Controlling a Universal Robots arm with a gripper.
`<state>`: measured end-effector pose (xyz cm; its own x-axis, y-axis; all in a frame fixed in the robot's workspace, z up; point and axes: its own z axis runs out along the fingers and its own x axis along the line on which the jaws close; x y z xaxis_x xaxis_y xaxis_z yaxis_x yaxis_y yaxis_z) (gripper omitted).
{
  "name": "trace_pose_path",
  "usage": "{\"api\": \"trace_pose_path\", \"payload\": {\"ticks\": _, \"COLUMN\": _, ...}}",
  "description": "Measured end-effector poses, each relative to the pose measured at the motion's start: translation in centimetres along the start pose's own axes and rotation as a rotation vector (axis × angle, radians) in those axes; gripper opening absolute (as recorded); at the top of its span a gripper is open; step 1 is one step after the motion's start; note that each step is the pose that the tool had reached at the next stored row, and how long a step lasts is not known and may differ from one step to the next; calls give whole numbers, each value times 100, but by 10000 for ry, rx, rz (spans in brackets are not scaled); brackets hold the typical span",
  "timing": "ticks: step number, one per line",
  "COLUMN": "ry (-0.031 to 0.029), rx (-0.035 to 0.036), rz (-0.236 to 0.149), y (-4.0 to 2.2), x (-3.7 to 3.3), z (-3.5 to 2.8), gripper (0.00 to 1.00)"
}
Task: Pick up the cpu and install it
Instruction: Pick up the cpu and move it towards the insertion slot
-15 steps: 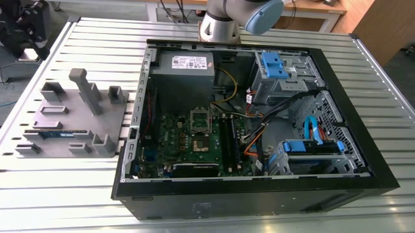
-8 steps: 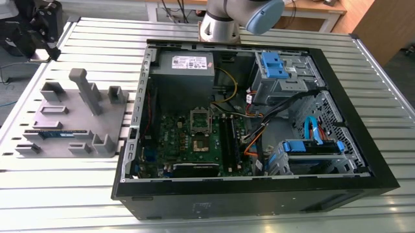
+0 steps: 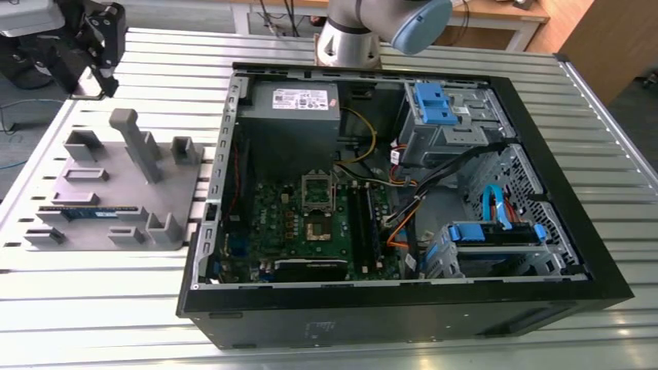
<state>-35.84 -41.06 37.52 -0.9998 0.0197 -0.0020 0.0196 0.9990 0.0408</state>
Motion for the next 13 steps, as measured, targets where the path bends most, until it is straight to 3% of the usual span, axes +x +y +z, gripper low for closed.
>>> {"api": "trace_pose_path", "payload": {"ticks": 13, "ry": 0, "rx": 0, "rz": 1, "y": 7, "x": -357, "z": 1, "gripper": 47}}
